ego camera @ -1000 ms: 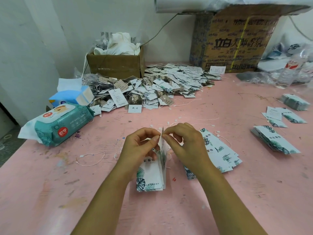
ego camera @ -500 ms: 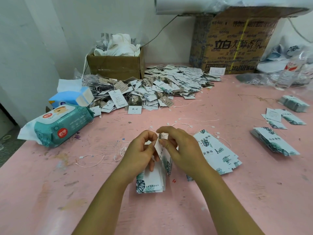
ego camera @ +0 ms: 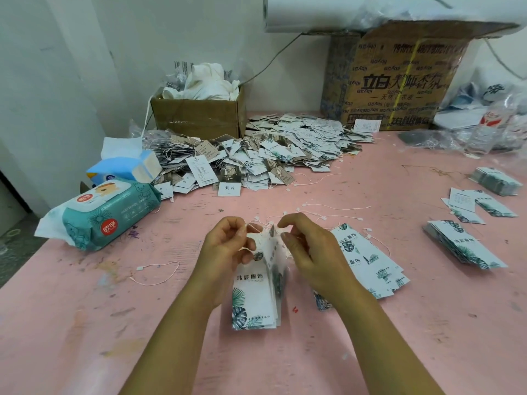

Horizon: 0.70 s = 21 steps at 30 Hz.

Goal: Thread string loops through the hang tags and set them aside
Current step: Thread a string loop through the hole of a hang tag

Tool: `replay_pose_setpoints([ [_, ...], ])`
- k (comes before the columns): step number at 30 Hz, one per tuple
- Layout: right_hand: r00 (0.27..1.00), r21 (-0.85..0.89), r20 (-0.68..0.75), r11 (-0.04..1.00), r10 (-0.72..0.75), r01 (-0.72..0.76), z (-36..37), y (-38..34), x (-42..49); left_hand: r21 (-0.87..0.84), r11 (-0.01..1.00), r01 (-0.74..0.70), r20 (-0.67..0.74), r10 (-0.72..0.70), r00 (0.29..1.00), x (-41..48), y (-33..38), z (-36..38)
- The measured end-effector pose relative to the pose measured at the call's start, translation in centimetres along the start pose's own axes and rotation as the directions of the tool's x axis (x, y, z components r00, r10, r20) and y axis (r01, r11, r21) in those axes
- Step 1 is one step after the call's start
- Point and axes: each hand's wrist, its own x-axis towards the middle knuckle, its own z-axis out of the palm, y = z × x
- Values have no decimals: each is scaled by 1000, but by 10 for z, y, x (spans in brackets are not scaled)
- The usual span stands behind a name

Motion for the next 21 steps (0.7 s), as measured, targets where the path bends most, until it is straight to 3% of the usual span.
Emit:
replay_pose_setpoints([
  [4,993,59,-106,997,56,-50,0,3,1,-317,942,108,6,-112,994,4,4,-9],
  [12,946,173,-236,968,221,-183,-1,15,3,-511,848,138,4,-158,987,5,6,-12],
  [17,915,280,-251,928,316,-244,-3,16,5,-453,885,104,-17,-126,992,6,4,-13],
  [21,904,424,-238,875,356,-234,-6,12,5,-204,978,-38,-102,17,995,5,2,-11],
])
